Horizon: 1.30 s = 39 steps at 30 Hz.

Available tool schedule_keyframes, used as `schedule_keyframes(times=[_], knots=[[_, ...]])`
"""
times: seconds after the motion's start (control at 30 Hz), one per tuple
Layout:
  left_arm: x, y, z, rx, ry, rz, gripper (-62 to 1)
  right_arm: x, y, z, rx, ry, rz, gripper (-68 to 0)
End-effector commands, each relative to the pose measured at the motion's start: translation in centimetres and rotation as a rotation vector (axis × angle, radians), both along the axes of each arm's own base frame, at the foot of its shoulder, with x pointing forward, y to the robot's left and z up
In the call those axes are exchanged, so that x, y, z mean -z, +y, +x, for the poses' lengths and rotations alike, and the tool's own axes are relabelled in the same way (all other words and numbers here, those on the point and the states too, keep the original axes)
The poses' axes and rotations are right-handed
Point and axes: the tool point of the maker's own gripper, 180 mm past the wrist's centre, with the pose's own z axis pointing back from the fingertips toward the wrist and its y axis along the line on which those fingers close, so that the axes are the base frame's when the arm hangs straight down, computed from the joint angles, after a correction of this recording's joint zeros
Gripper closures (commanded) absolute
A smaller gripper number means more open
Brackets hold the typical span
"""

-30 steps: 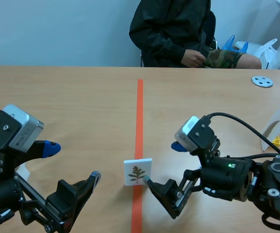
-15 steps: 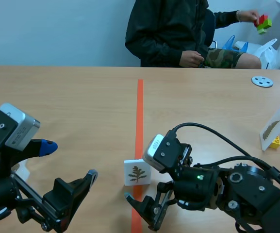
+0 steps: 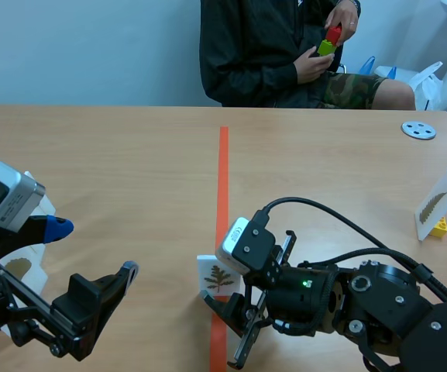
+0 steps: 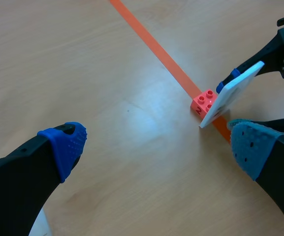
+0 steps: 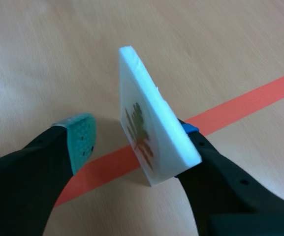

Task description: Sort the leaf by its shape. The table is split by an orange tape line. A compound leaf with several leaflets goes to the left side, a simple leaf with one blade goes to the right side. Return to the home posture when a red brick is placed on the table.

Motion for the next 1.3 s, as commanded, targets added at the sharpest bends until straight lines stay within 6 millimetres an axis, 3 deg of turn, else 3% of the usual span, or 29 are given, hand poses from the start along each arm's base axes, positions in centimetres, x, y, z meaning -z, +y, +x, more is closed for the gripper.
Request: schedule_keyframes(times=[0.0,0.4,0.67,1.0,1.27], knots=[[-0.7,-0.1,0.3,-0.001,-0.023,-0.018,-62.3,-0.9,-0.1,0.8,0.005,-0.029,0.017,-24.0],[-0.7,-0.1,0.3,-0.001,-0.023,-0.018,-62.3,-0.7,-0.5,0.4,0.008,-0.024,0.019,-1.4],[-0.7,-0.1,0.3,-0.001,-0.023,-0.018,-62.3,-2.8,-2.3,1.9,0.060,-0.088,0.042,-1.5],[-0.7,-0.1,0.3,-0.001,-0.023,-0.018,-62.3,-6.8,-9.3,3.5,0.334,-0.112,0.135,-1.5],[-0.9,-0.2,0.3,-0.001,-0.033,-0.024,-62.3,-8.5,-18.1,4.2,0.592,-0.106,0.141,-1.5]])
